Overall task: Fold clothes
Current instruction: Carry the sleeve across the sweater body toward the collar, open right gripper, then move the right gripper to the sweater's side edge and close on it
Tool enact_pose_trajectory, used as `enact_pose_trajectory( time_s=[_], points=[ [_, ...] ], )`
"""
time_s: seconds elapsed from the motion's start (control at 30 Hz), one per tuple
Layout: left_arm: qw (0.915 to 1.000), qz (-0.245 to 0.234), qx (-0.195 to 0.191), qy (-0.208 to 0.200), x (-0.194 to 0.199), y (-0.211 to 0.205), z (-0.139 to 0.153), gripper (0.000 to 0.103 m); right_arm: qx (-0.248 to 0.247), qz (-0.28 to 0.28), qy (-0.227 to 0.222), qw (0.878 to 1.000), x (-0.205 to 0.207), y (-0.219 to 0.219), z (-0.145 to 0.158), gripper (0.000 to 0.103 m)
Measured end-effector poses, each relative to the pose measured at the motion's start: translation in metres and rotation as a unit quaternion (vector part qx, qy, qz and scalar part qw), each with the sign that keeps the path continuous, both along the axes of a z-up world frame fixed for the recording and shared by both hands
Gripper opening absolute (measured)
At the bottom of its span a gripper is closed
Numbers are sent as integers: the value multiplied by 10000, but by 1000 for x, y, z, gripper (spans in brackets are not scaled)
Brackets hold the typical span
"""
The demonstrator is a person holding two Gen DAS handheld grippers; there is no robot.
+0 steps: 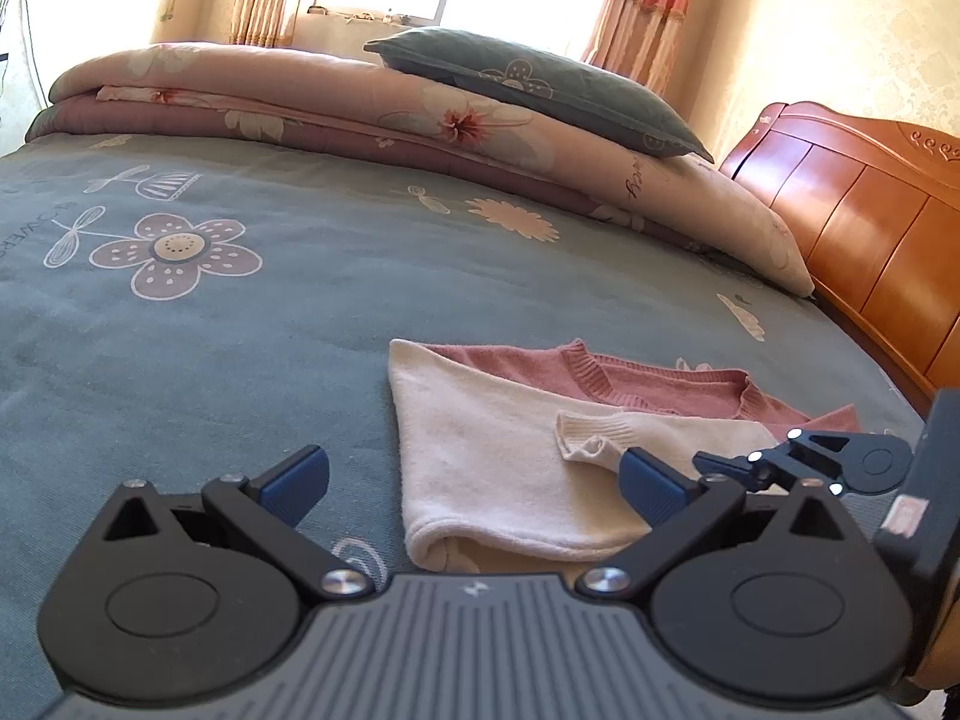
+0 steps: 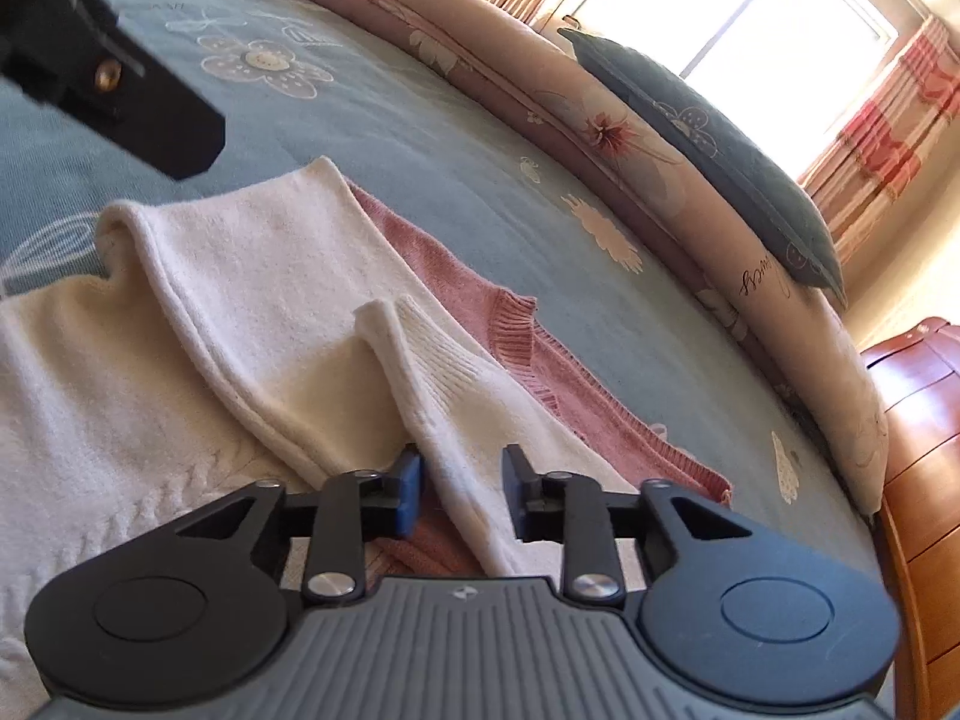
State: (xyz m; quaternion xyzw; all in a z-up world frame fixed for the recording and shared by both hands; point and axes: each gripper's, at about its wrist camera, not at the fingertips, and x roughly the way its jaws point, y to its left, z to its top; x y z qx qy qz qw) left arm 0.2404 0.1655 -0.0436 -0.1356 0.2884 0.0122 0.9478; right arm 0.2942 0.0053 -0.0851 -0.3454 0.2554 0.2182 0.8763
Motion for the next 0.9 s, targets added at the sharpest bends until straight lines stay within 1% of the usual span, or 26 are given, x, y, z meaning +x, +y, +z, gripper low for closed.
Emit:
enact_pose_trajectory(
  time_s=[0.07, 0.17, 0.23, 0.3, 0.37, 0.4, 0.43, 0.47, 0.5, 0.57, 0.67, 0.73, 0.8, 0.9],
  points=[
    [10000, 0, 3, -5, 0, -1, 0, 102, 269, -92, 165, 9995, -4, -16, 14, 47],
    [10000, -41, 61, 34, 1, -5, -2, 102, 612, -310, 389, 9969, -9, -43, 34, 50],
    [9998, -86, 142, 53, 2, -9, -2, 102, 723, -517, 458, 9950, -11, -66, 47, 57],
    [9996, -138, 232, 67, 2, -13, -3, 102, 784, -739, 509, 9929, -13, -90, 58, 59],
    [9994, -182, 280, 80, 3, -17, -3, 102, 735, -967, 454, 9916, -17, -118, 69, 59],
    [9993, -211, 284, 80, 3, -18, -4, 102, 682, -1089, 368, 9910, -20, -131, 73, 61],
    [9993, -240, 285, 79, 3, -19, -4, 102, 636, -1244, 249, 9899, -24, -146, 76, 64],
    [9992, -259, 288, 73, 3, -21, -5, 102, 621, -1445, 168, 9874, -27, -166, 78, 70],
    [9992, -278, 290, 66, 2, -23, -6, 102, 685, -1636, 206, 9839, -29, -184, 76, 72],
    [9987, -394, 303, 52, 2, -29, -8, 102, 817, -2015, 289, 9756, -34, -219, 71, 72],
    [9982, -536, 269, 2, 5, -45, -8, 102, 964, -2510, 406, 9623, -42, -265, 44, 72],
    [9976, -640, 255, -12, 12, -60, -8, 102, 1172, -2666, 506, 9553, -42, -283, 28, 72],
    [9967, -765, 257, 0, 24, -77, -9, 102, 1473, -2659, 584, 9509, -35, -292, 16, 72],
    [9951, -953, 260, 18, 42, -104, -9, 102, 1600, -2674, 500, 9489, -18, -293, 4, 72]
  ],
)
